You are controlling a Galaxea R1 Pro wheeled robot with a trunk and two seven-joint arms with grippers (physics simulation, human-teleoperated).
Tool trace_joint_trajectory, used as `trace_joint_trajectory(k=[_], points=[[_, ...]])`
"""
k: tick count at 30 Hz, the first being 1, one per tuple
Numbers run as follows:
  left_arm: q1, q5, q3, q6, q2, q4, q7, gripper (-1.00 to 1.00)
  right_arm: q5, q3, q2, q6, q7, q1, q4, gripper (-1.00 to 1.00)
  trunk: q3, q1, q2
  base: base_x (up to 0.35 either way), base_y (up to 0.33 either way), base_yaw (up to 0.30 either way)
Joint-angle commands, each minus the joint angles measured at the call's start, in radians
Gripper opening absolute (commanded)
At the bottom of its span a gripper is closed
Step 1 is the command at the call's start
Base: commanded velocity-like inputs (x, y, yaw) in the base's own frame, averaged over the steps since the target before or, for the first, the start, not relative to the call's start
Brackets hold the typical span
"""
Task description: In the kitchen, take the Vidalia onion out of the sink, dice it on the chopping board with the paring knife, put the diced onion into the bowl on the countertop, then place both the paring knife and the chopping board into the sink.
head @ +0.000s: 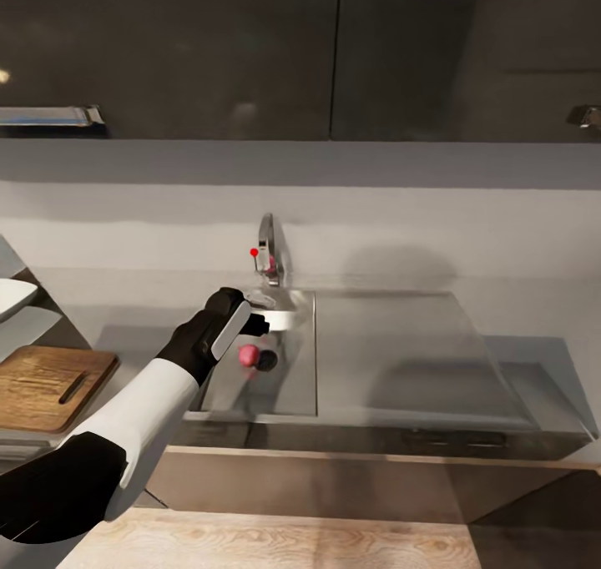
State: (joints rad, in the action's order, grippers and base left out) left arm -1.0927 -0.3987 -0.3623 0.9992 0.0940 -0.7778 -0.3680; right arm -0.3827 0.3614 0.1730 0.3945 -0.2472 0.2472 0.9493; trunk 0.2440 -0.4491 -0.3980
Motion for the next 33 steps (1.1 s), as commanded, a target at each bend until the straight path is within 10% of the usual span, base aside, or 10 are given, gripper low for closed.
trace_joint_trajectory(k=[1,33], points=[[-0.001,-0.011,-0.003,0.002,0.000,0.001,-0.009,1.00,-0.005,0.005,0.002,0.003,-0.007,0.000,0.002,1.00,0.003,-0.001,-0.002,0.157,0.000,0.000],[-0.001,-0.014,-0.001,0.001,0.001,0.065,-0.006,1.00,-0.005,0.005,0.002,0.003,-0.007,0.000,0.000,1.00,0.055,-0.001,-0.002,0.068,0.000,0.000]])
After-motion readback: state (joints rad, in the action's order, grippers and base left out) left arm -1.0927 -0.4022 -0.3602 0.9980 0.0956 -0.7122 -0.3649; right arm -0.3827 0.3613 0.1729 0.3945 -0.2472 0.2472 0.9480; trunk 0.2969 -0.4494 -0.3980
